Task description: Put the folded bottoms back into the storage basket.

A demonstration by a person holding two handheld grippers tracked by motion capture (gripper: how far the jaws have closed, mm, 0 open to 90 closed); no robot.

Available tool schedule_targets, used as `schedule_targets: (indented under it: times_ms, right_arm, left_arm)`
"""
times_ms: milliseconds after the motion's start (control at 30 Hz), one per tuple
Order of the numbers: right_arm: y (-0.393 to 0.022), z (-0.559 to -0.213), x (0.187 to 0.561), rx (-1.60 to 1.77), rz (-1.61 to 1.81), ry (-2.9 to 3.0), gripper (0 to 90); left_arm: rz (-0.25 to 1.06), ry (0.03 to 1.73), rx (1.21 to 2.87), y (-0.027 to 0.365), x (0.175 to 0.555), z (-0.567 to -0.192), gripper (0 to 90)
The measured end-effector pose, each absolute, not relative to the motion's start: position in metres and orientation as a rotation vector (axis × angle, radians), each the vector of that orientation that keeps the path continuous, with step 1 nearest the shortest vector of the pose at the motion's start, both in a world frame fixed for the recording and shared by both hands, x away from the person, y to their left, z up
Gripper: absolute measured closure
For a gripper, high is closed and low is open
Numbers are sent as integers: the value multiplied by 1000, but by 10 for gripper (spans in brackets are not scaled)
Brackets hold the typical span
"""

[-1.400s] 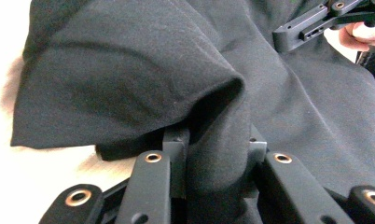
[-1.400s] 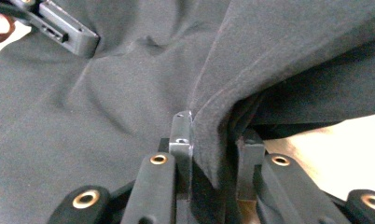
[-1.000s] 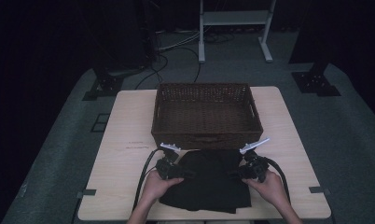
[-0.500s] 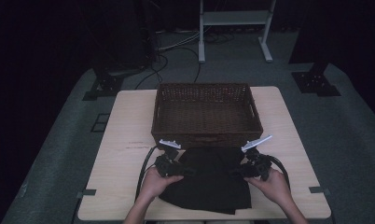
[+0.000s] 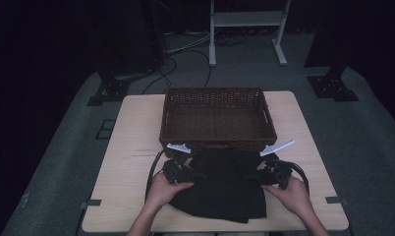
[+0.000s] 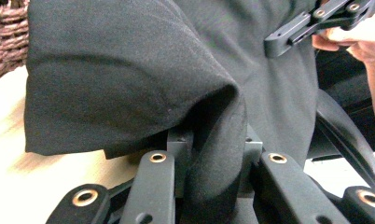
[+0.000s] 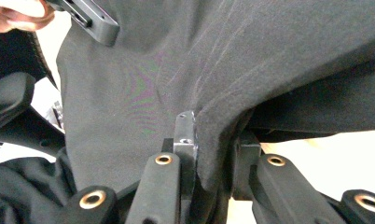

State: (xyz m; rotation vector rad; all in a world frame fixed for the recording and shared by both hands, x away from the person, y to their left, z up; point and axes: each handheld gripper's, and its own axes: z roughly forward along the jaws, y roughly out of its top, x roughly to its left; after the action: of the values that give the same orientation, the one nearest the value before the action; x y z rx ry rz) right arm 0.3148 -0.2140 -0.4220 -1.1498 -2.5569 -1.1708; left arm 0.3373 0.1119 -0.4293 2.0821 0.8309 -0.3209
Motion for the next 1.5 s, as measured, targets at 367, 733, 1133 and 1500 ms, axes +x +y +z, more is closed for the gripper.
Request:
schedule_targets:
  times_ms: [367, 733, 1133, 1500]
  right_arm:
    - [-218, -398, 308, -1135, -1235, -2572, 762]
    - [-217, -370, 304, -1108, -1288, -2607, 762]
    - [-214, -343, 307, -1085, -1324, -2646, 762]
    - [-213, -320, 323, -1073, -1361, -2649, 763]
  left_arm:
    - [-284, 788, 2097, 111, 333, -399, 738]
    - [-232, 748, 2106, 113, 331, -370, 738]
    - [-201, 735, 2112, 115, 338, -344, 738]
    - [-183, 741, 2106, 119, 353, -324, 738]
